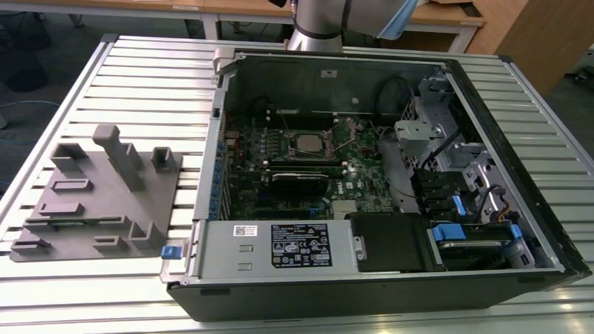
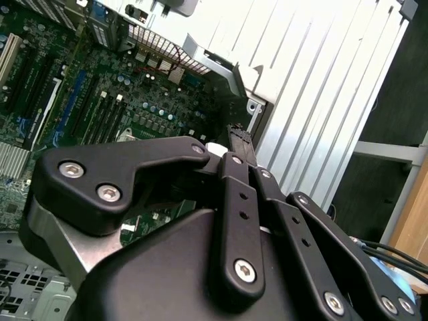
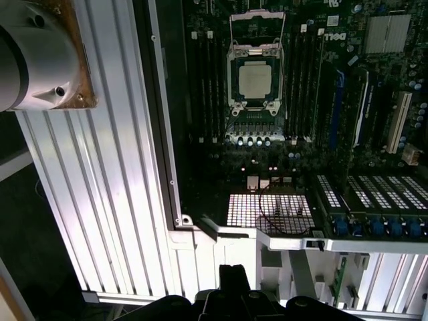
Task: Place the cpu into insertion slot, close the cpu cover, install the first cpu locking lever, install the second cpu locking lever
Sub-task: 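Close the cpu cover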
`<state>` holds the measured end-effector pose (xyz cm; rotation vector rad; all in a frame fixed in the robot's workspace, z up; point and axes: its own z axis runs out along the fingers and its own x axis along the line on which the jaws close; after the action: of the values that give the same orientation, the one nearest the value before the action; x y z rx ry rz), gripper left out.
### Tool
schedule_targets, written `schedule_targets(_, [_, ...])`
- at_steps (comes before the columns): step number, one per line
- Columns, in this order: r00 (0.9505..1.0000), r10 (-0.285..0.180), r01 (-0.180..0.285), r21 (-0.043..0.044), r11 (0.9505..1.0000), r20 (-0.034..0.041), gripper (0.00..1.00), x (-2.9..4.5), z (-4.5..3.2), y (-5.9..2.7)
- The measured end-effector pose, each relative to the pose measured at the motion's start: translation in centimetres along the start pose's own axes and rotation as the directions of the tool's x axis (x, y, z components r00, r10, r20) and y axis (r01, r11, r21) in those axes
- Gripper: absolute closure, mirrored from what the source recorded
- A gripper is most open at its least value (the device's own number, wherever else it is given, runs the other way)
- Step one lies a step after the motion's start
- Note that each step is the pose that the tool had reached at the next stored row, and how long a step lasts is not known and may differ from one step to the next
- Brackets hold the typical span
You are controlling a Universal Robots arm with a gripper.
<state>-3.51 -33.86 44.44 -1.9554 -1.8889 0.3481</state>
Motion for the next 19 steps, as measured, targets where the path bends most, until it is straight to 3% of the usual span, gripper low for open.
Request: schedule_targets(19, [1.0, 0.0, 0.0, 0.0, 1.0, 0.0, 0.89, 0.07, -0.66, -0.33])
